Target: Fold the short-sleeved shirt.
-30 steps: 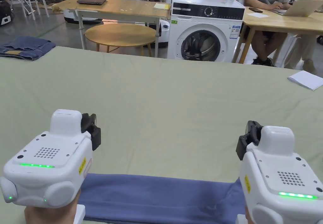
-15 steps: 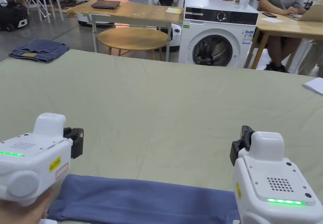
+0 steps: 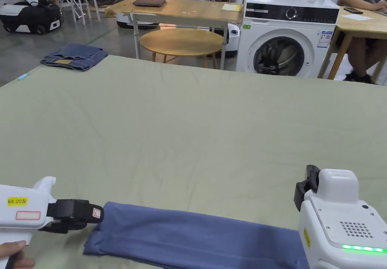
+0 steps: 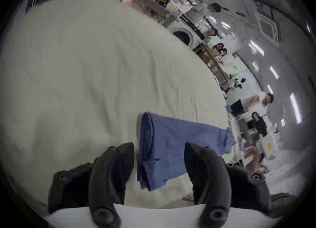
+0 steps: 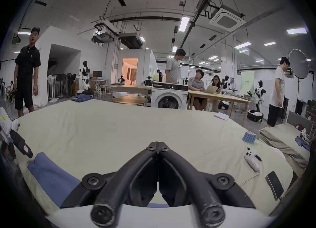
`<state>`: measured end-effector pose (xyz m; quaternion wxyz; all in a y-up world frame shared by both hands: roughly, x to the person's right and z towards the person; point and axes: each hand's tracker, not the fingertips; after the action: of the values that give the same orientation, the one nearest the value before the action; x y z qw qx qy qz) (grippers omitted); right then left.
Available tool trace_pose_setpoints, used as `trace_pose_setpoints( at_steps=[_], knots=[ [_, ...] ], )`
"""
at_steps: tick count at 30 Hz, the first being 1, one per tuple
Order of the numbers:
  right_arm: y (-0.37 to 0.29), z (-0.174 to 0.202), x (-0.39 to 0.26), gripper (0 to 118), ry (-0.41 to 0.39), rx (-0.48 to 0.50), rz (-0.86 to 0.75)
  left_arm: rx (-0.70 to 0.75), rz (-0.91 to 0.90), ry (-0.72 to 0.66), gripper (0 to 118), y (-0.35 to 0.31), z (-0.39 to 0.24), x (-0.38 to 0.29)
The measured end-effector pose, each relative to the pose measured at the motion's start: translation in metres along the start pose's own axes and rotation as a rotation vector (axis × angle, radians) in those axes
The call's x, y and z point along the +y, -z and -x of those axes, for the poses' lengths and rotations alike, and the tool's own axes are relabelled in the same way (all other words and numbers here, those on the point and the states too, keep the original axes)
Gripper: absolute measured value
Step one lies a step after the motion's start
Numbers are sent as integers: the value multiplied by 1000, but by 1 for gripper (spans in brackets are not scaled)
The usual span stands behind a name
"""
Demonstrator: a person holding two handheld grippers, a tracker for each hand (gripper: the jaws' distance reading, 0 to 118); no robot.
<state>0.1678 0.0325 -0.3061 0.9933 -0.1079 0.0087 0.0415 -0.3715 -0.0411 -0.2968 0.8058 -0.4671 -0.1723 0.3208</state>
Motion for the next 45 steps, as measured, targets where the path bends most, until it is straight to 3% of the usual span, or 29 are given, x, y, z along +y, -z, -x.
trace_pose_setpoints(
  at_steps=[4,9,18,19,21,22,23,26,28,39,45],
  knots=[
    [0,1,-3,0,-5,4,15,-64,93,-63,60,20,23,0],
    [-1,1,-6,0,-17,6,29,-209,65,-183,60,26,35,2],
    [2,2,-13,0,-17,12,60,-404,69,-226,60,64,30,-5],
    [2,2,-13,0,-15,13,62,-411,77,-209,55,66,27,-5],
    [3,2,-14,0,-15,11,67,-382,107,-158,31,70,21,-4],
    [3,2,-14,0,-15,13,69,-320,125,-142,8,72,17,-4],
    [3,2,-15,0,-17,15,71,-229,129,-130,6,74,17,-3],
    [3,2,-15,0,-23,13,74,-269,99,-148,4,68,14,-7],
    [3,0,-14,0,-22,13,74,-207,92,-93,3,65,8,-7],
    [2,-8,-9,0,-34,3,69,-122,51,-45,3,31,-24,9],
    [4,-11,-7,0,-32,4,64,6,10,-66,3,-13,-24,31]
  ],
)
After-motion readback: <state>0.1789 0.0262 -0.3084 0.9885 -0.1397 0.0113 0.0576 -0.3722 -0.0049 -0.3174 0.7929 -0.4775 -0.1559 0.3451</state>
